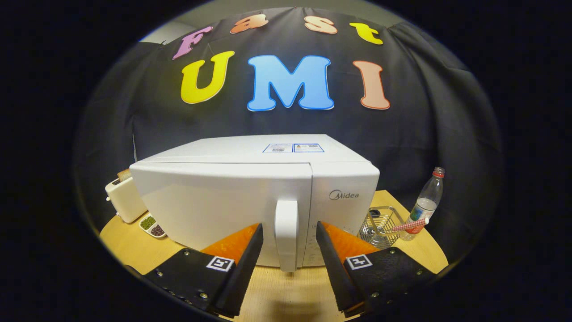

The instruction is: Open the microwave, put the food inside, and close the microwave door.

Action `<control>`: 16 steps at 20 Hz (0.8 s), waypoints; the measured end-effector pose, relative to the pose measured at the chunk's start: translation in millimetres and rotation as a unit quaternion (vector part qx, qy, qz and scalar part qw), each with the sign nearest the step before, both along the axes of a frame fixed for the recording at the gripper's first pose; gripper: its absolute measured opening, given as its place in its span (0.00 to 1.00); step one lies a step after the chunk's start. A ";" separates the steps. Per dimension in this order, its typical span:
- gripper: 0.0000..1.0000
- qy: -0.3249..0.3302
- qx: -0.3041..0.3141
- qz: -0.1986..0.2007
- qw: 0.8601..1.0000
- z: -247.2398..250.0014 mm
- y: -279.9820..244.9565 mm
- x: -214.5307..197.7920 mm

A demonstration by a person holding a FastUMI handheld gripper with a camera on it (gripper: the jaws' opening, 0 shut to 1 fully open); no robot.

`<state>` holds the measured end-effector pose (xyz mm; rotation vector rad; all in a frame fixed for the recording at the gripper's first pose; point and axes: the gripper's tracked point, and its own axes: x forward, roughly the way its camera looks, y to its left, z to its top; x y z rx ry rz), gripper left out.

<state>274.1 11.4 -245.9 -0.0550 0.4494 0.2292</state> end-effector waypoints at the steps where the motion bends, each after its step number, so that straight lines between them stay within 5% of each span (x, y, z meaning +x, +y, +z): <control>1: 0.76 0.007 0.001 -0.002 1.000 -3.4 0.0 -1.3; 3: 0.51 0.004 -0.003 -0.014 1.000 -6.4 -4.5 5.8; 4: 0.46 0.005 0.001 -0.013 1.000 -6.2 -2.9 7.9; 9: 0.40 0.004 -0.005 -0.002 1.000 -5.9 -1.0 4.7; 10: 0.19 -0.001 -0.006 -0.003 1.000 -12.0 1.3 13.7; 16: 0.13 0.023 -0.004 -0.010 1.000 -7.8 1.6 -5.0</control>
